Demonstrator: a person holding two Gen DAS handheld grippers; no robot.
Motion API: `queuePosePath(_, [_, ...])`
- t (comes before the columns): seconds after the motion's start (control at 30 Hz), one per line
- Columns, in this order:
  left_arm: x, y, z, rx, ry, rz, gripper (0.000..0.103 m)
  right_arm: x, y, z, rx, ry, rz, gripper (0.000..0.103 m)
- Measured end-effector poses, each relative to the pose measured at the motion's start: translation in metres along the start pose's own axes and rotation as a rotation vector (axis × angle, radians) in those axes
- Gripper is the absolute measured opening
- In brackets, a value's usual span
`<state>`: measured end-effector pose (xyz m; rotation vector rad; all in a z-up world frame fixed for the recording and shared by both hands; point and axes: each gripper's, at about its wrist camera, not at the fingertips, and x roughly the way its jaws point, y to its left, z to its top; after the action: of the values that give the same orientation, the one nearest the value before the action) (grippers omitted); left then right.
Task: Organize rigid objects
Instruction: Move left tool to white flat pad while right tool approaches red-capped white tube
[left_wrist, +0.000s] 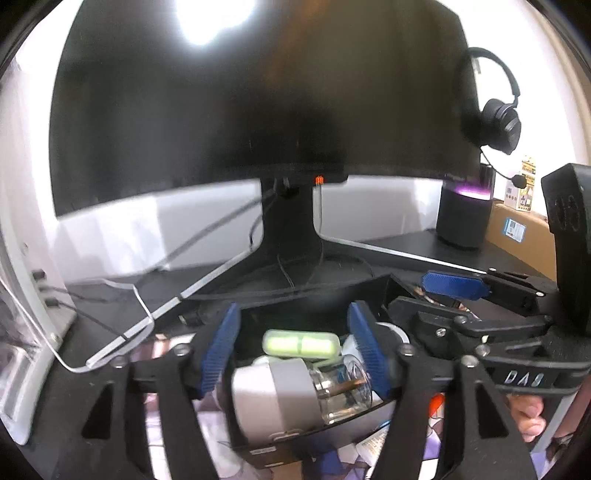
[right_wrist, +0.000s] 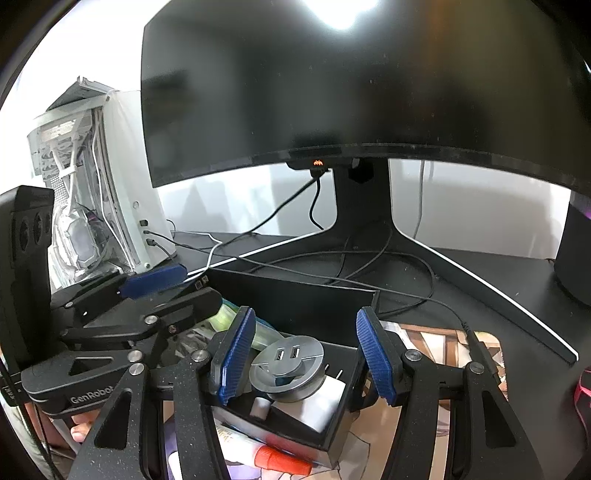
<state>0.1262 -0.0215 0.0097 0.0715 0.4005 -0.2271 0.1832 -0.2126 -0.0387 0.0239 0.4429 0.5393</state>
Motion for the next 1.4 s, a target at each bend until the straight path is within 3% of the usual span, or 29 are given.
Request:
queuePosePath(0.13, [-0.021, 0.003, -0.001, 0.000, -0.017, -0.032, 0.069, -0.014, 0.000, 0.000, 0.030, 0.009, 0.040, 0.059])
queuePosePath(0.2, [-0.031, 0.003, -0.001, 0.008, 0.018, -0.071, 0.069, -0.022, 0.004, 0.001, 0.032, 0.029, 0.056, 0.059])
queuePosePath(0.3, [-0.049, -0.003, -0.006, 0.067, 0.067, -0.069, 0.069, -0.038, 0.017, 0.003, -0.030, 0.064, 0.098, 0.059])
queuePosePath(0.43, [-0.065, -0.013, -0.025, 0.164, 0.131, -0.099, 0.071, -0.054, 0.021, 0.002, -0.086, 0.130, 0.067, 0.059])
queuePosePath(0.6, [-0.050, -0.029, -0.052, 0.234, 0.284, -0.224, 0.071, -0.054, 0.014, -0.012, -0.115, 0.281, 0.113, 0.059])
queuePosePath(0.77, [-0.038, -0.039, -0.068, 0.240, 0.377, -0.226, 0.071, -0.052, 0.021, -0.034, -0.147, 0.373, 0.162, 0.059])
queuePosePath(0.87, [-0.034, -0.036, -0.072, 0.201, 0.419, -0.211, 0.071, -0.045, 0.021, -0.048, -0.158, 0.412, 0.131, 0.058])
queuePosePath(0.93, [-0.035, -0.035, -0.075, 0.177, 0.439, -0.221, 0.071, -0.040, 0.019, -0.057, -0.162, 0.438, 0.108, 0.052])
queuePosePath(1.13, [-0.038, -0.041, -0.082, 0.192, 0.450, -0.201, 0.071, -0.023, 0.024, -0.075, -0.242, 0.503, -0.015, 0.043])
queuePosePath(1.33, [-0.044, -0.032, -0.079, 0.177, 0.442, -0.182, 0.078, -0.028, 0.047, -0.083, -0.267, 0.523, 0.088, 0.036])
queuePosePath(1.4, [-0.046, -0.031, -0.077, 0.149, 0.445, -0.209, 0.079, -0.030, 0.048, -0.083, -0.198, 0.543, 0.226, 0.036])
